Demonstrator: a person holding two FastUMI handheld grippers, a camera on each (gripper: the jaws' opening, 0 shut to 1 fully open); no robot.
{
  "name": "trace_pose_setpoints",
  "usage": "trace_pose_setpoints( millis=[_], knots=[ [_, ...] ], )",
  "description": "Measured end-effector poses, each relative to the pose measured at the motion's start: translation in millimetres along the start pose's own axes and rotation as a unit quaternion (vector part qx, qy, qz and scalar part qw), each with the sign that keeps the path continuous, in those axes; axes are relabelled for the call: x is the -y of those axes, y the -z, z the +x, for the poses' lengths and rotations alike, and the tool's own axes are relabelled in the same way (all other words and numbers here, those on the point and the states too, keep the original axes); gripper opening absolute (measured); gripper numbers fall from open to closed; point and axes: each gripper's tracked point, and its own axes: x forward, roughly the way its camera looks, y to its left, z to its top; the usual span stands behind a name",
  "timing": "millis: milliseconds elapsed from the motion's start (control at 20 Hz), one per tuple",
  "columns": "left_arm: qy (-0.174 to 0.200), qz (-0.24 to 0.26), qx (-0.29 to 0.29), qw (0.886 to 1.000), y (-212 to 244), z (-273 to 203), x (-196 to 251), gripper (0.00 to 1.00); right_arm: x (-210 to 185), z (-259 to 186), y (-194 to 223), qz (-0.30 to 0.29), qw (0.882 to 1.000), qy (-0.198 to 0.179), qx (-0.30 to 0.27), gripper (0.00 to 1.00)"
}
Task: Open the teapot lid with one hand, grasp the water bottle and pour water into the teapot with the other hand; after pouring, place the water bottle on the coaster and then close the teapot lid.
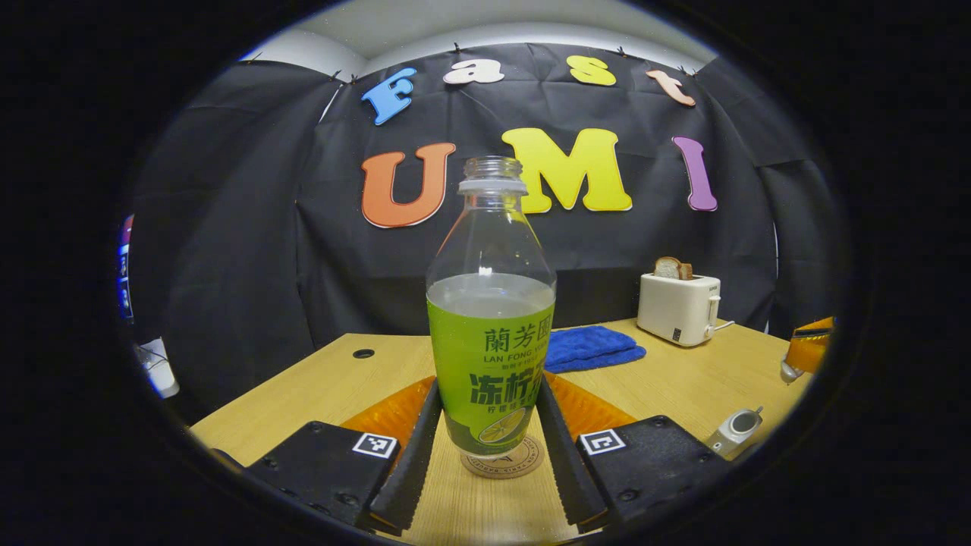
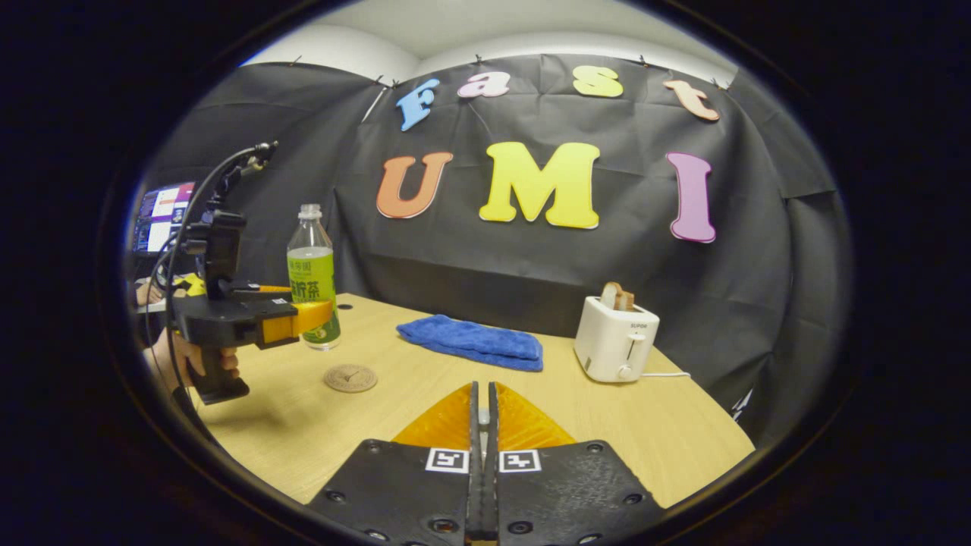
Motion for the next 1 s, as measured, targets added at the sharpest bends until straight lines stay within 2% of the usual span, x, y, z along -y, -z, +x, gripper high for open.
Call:
trace_pose_setpoints(
  millis=[400, 1000],
  knots=[
    [0.012, -0.008, -0.037, 0.999, 34.8, 31.6, 3.1, 0.73, 0.5, 10.4, 8.4, 0.005, 1.000, -0.001, -0.011, 0.00],
    [0.017, -0.008, -0.074, 0.997, 68.0, 37.6, 10.6, 0.76, -0.5, 14.6, 19.1, 0.006, 1.000, -0.006, -0.024, 0.00]
  ],
)
